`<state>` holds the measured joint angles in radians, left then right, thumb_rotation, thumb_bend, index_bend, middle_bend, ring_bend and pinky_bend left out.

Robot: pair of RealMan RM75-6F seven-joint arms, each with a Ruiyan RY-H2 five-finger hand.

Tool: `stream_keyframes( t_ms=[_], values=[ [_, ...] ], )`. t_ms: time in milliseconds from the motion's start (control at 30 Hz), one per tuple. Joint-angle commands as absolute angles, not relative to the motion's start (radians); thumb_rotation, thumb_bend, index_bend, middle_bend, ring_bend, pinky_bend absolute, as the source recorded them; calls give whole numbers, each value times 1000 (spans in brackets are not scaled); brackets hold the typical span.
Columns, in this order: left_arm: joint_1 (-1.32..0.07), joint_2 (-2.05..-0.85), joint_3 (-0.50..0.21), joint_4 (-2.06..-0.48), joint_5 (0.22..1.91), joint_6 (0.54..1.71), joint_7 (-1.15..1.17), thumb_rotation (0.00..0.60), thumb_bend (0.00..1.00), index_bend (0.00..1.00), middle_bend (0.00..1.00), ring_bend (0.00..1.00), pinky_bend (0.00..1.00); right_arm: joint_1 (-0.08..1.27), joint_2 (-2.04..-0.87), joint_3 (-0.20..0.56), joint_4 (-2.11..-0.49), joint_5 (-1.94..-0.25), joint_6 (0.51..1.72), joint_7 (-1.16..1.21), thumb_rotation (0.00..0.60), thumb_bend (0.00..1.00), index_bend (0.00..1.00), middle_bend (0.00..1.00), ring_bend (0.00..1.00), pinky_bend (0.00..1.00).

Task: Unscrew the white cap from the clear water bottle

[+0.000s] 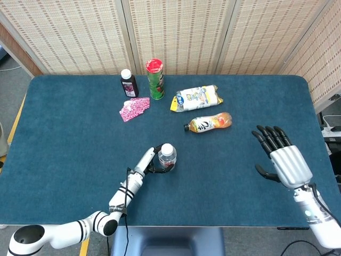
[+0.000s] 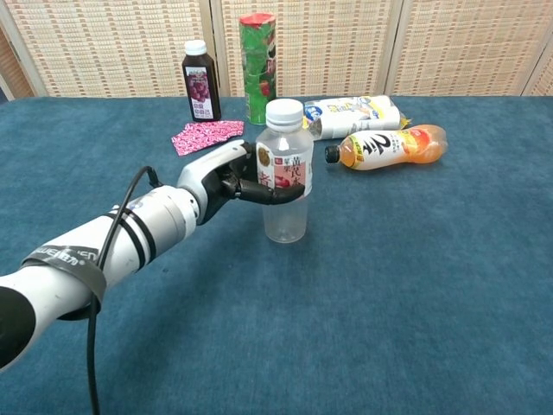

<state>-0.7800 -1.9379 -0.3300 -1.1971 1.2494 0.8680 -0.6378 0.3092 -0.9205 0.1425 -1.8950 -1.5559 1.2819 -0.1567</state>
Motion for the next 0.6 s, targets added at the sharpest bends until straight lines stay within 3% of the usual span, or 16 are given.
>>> stream_keyframes(
  t_ms=[33, 300, 433, 600],
  values=[
    [-770, -1935, -321, -1236, 1235, 887, -573, 600, 345, 427, 505, 271, 196, 392, -914, 182, -1954, -1567, 1196, -176, 537, 250, 158, 0, 0, 0],
    [-767, -1931, -321, -1347, 1164, 913, -373, 600, 345, 424, 497, 270, 202, 615, -914, 273, -2097, -1387, 939, -395, 536, 250, 327, 0, 0, 0],
    [-769, -1924, -328, -1390, 1140, 928, -308, 600, 346, 423, 501, 271, 203, 696, -965, 277, -2123, -1258, 886, -541, 534, 250, 319, 0, 0, 0],
    [-771, -1918, -339, -1428, 1096, 929, -246, 600, 345, 424, 507, 271, 206, 772, -1055, 272, -2129, -1112, 903, -659, 533, 250, 298, 0, 0, 0]
  ],
)
